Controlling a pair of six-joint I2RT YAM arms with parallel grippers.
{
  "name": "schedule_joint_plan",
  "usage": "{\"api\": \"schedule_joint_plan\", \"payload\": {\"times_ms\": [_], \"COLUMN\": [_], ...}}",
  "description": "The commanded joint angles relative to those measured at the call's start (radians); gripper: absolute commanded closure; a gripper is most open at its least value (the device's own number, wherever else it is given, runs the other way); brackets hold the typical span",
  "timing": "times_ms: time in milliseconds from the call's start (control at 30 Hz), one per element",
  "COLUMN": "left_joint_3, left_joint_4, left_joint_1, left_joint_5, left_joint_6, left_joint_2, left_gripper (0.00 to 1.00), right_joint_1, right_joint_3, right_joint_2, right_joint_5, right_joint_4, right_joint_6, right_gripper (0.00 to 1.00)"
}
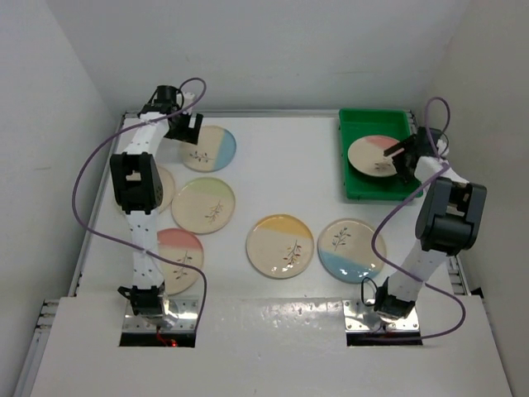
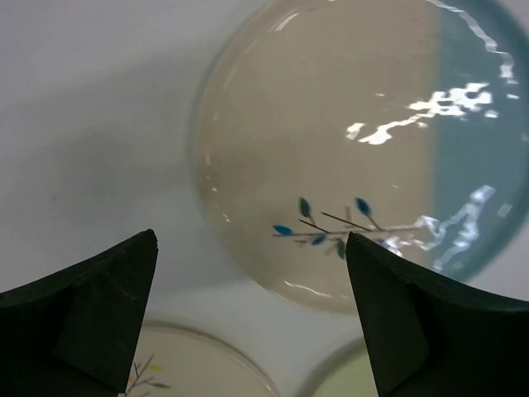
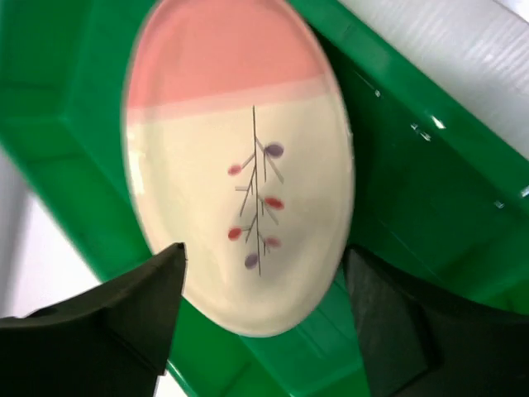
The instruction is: Place the plates into the plastic bin on the countertop
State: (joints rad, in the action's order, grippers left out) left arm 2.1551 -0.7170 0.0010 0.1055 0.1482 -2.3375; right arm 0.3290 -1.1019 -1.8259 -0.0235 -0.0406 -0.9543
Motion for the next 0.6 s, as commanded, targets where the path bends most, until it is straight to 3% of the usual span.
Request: {"api": "schedule_joint_plan", "payload": {"times_ms": [0, 100, 167, 300, 367, 400, 467, 500, 567], "left_joint_3": [0.104, 0.144, 0.144, 0.118, 0.065, 0.054, 0.045, 0.045, 0.045], "left_joint_4": [0.011, 0.022, 0.034, 0.034, 0.022, 0.010, -0.042, -0.061, -0.084], "left_joint_1": [0.031, 0.031, 0.031, 0.040, 0.040, 0.040, 0.040, 0.040, 0.030], "left_joint_5": [-0.044, -0.046, -0.021, -0.007, 0.046, 0.124, 0.238, 0.316, 0.344], "left_joint_6": [-0.059, -0.070, -0.070, -0.070, -0.059, -0.023, 0.019, 0.054, 0.082], "left_joint_2": [-0.094, -0.164, -0.183, -0.209, -0.209, -0.209, -0.229, -0.229, -0.229], "left_gripper": [0.03, 0.07, 0.11, 0.36, 0.44, 0.51, 0.57, 0.72, 0.92], "right_joint_1": [-0.067, -0.158, -0.209, -0.290, -0.321, -0.367, -0.396, -0.418, -0.449], "right_joint_3": [-0.195, -0.219, -0.210, -0.173, -0.139, -0.133, -0.136, -0.138, -0.128], "right_joint_2": [-0.025, -0.023, -0.003, 0.080, 0.143, 0.178, 0.200, 0.226, 0.238], "right_joint_5": [0.224, 0.380, 0.399, 0.421, 0.442, 0.460, 0.473, 0.436, 0.357], "right_joint_4": [-0.380, -0.459, -0.456, -0.415, -0.391, -0.386, -0.367, -0.357, -0.254], "right_joint_6": [0.161, 0.210, 0.241, 0.294, 0.305, 0.321, 0.327, 0.362, 0.429], "right_gripper": [0.22, 0.19, 0.19, 0.19, 0.19, 0.19, 0.16, 0.16, 0.11]}}
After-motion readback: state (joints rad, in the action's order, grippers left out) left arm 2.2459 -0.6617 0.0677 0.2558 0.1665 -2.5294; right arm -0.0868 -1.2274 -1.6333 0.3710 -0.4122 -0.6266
